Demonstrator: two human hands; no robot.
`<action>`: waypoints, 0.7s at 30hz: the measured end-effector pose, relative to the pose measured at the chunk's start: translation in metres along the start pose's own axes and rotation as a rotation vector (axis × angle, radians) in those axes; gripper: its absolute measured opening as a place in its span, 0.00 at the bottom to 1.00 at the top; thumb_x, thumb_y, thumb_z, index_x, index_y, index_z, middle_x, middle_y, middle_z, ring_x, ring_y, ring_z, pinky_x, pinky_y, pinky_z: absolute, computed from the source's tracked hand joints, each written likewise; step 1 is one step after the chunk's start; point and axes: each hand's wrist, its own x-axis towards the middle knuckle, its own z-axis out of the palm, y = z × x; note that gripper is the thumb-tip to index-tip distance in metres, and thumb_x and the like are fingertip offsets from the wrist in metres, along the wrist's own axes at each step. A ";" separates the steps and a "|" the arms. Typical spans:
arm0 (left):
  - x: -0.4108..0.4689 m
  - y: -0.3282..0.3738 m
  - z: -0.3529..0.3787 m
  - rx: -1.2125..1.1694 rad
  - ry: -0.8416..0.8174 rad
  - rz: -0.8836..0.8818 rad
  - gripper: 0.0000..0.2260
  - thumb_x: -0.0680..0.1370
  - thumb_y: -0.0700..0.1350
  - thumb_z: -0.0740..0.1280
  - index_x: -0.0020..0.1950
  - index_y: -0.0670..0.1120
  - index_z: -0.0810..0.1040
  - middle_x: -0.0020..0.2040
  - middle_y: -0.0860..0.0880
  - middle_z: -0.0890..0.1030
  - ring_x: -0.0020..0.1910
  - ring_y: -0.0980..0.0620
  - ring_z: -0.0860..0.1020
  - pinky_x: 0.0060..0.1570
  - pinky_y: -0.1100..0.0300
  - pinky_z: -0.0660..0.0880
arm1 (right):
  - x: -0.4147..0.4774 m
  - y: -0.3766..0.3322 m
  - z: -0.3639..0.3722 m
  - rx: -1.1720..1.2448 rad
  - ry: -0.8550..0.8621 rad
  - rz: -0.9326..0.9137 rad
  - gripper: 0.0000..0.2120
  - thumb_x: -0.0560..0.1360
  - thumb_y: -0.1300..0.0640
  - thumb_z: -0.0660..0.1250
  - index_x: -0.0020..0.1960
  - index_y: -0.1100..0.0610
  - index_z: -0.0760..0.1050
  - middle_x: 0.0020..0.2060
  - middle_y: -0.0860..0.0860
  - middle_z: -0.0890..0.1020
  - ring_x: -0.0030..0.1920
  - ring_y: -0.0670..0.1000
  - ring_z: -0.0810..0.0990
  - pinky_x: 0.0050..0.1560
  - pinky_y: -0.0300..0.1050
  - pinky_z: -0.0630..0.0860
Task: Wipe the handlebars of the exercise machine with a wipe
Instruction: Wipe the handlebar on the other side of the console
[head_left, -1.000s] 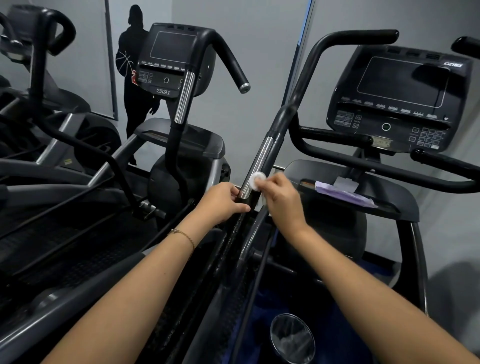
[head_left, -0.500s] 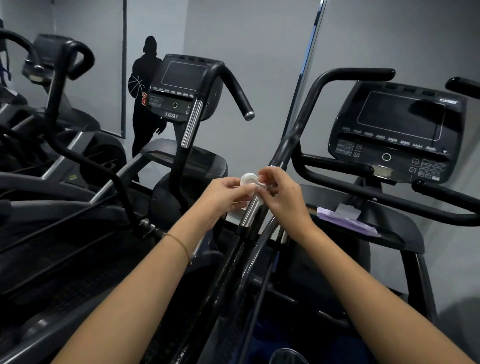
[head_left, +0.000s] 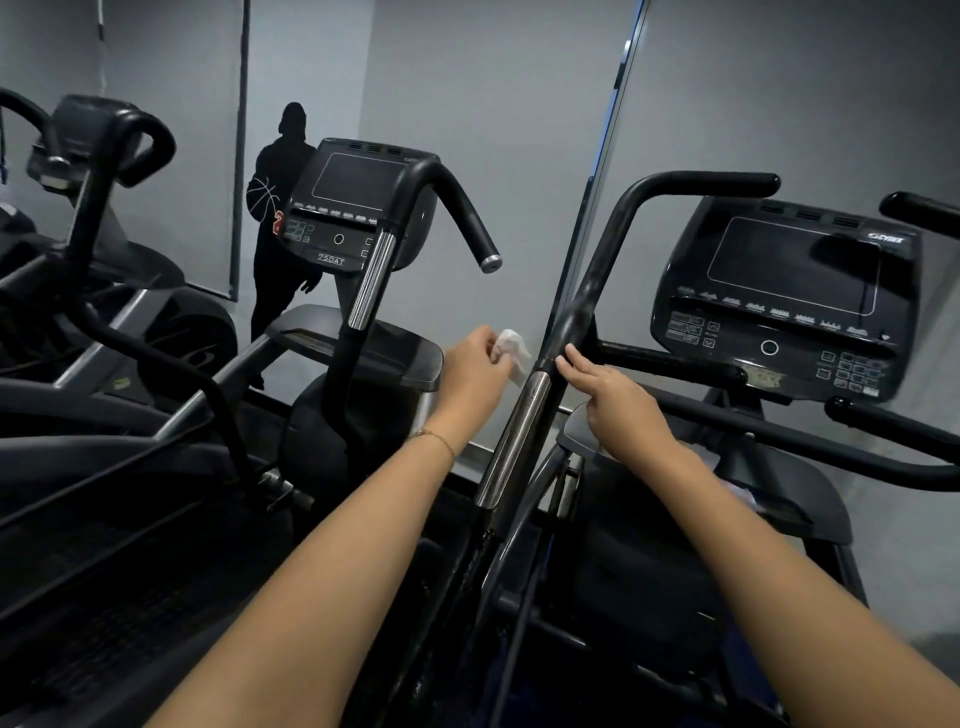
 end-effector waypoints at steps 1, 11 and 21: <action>-0.001 0.002 0.005 0.004 -0.037 0.027 0.09 0.78 0.44 0.63 0.38 0.46 0.72 0.32 0.53 0.72 0.30 0.56 0.69 0.30 0.65 0.66 | -0.001 0.001 -0.002 0.004 -0.011 0.008 0.34 0.73 0.72 0.53 0.73 0.46 0.59 0.73 0.38 0.57 0.70 0.48 0.64 0.56 0.43 0.70; -0.030 -0.025 0.010 -0.037 -0.113 0.150 0.14 0.79 0.48 0.63 0.43 0.39 0.81 0.42 0.44 0.79 0.42 0.48 0.77 0.46 0.53 0.75 | 0.000 0.001 -0.007 0.055 -0.061 0.044 0.37 0.72 0.73 0.51 0.73 0.43 0.58 0.73 0.35 0.54 0.71 0.51 0.63 0.48 0.41 0.70; -0.038 -0.013 0.005 -0.286 -0.125 -0.030 0.10 0.76 0.48 0.67 0.40 0.45 0.83 0.39 0.49 0.78 0.39 0.55 0.76 0.45 0.63 0.72 | -0.005 -0.001 -0.007 0.094 -0.065 0.060 0.37 0.71 0.72 0.51 0.73 0.41 0.57 0.72 0.33 0.53 0.68 0.49 0.68 0.51 0.45 0.74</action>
